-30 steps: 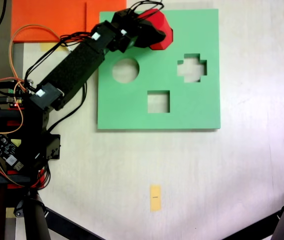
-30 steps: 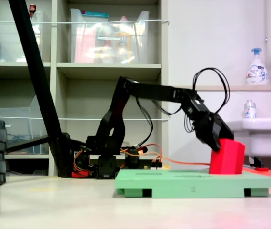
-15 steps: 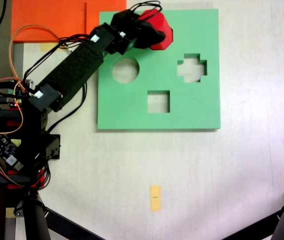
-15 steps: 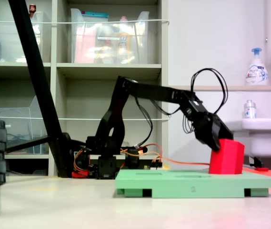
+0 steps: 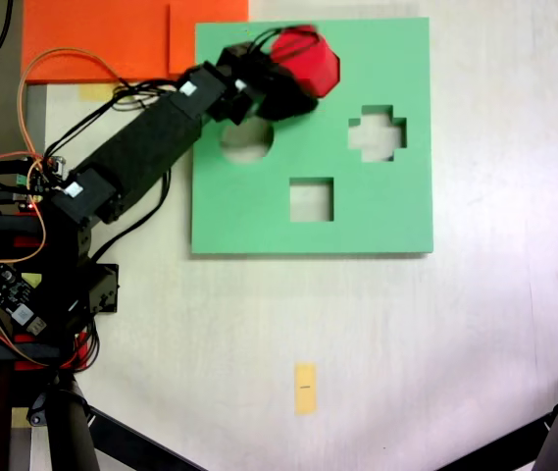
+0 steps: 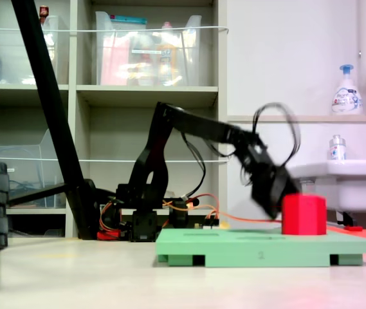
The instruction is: Put the octagonal pillar block into the corresponding hole
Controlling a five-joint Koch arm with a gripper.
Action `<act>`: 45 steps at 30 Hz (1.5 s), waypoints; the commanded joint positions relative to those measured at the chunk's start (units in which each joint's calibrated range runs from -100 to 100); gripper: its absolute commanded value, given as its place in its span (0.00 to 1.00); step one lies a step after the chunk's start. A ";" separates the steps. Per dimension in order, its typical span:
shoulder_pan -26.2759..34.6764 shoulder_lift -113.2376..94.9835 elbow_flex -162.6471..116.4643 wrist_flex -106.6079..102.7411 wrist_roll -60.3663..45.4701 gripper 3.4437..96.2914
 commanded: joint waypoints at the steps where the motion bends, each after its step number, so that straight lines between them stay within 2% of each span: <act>1: -0.24 -8.14 -4.97 12.48 2.20 0.81; 14: -0.39 -15.83 -6.76 10.08 2.30 0.83; 22: -3.71 -35.52 0.22 -0.13 -0.73 0.80; 23: -4.74 -38.87 0.22 -0.13 -2.69 0.79; 24: -5.52 -42.50 0.42 -0.23 -4.30 0.72; 25: -6.64 -45.57 0.52 -0.61 -5.62 0.59; 27: -8.69 -54.79 0.82 -1.29 -8.01 0.55; 28: -9.77 -59.26 0.82 -1.00 -9.43 0.50; 30: -12.70 -64.01 0.82 -0.90 -12.60 0.49; 32: -16.46 -67.64 0.12 -0.90 -22.66 0.50; 35: -21.10 -77.00 -13.04 4.68 -44.44 0.54; 38: -24.27 -90.13 -36.07 20.57 -46.40 0.53; 43: -25.93 -91.24 -80.14 49.46 -46.54 0.53; 45: -25.79 -91.24 -92.50 54.47 -46.54 0.53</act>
